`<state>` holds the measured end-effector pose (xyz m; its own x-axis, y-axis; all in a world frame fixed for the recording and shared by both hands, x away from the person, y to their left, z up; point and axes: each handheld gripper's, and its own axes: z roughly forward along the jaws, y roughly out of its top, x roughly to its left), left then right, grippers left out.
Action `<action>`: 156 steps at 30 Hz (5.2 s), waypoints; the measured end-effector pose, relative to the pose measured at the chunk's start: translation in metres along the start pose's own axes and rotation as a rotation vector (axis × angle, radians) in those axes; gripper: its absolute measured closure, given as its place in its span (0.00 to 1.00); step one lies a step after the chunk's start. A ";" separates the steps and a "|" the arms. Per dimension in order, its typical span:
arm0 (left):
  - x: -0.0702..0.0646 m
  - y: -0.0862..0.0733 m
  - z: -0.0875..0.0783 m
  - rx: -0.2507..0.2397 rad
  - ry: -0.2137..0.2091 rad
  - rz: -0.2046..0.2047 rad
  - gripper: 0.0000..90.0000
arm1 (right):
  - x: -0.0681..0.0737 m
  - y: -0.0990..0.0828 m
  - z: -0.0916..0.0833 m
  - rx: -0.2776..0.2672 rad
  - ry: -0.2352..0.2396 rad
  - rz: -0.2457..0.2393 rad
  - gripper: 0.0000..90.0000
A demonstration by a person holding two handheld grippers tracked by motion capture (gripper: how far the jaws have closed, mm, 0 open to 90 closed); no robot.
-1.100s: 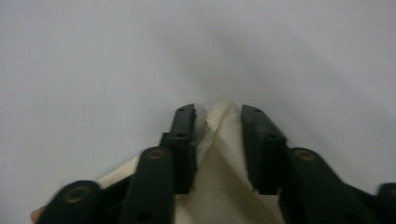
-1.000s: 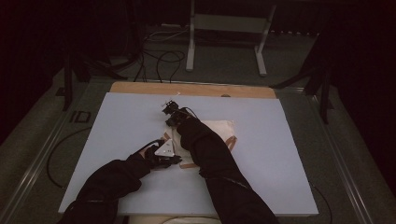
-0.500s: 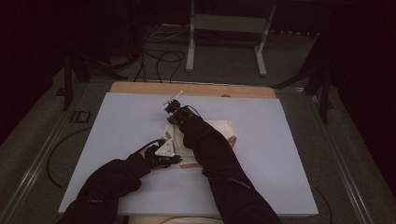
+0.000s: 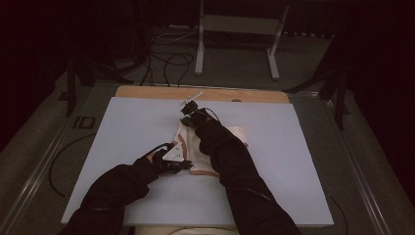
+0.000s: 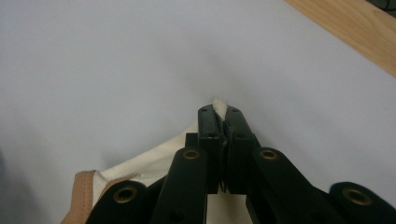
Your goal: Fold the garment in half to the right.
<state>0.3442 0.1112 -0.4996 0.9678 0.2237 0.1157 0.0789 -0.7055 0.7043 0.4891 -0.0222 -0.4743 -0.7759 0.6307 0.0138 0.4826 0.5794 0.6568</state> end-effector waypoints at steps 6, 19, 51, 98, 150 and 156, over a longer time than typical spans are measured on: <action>0.000 0.007 -0.002 0.004 -0.003 0.015 0.98 | -0.004 -0.003 -0.010 -0.018 -0.003 0.004 0.98; -0.001 0.023 -0.004 0.005 -0.003 0.047 0.98 | -0.012 -0.007 -0.034 -0.051 -0.020 0.005 0.98; -0.006 0.069 0.018 -0.009 -0.051 0.114 0.98 | -0.050 -0.047 -0.091 -0.128 -0.062 0.068 0.98; -0.016 0.093 0.084 0.043 -0.159 0.059 0.98 | -0.098 -0.133 -0.089 -0.126 -0.078 0.180 0.97; -0.041 -0.004 -0.031 -0.171 0.202 -0.243 0.01 | -0.032 -0.120 -0.088 0.028 -0.061 0.077 0.59; -0.044 -0.044 -0.049 -0.185 0.249 -0.328 0.01 | -0.037 -0.126 -0.090 0.019 -0.057 0.104 0.77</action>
<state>0.2867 0.1651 -0.5010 0.8100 0.5862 0.0144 0.3056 -0.4430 0.8428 0.4203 -0.1652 -0.4899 -0.6973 0.7158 0.0381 0.5675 0.5188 0.6393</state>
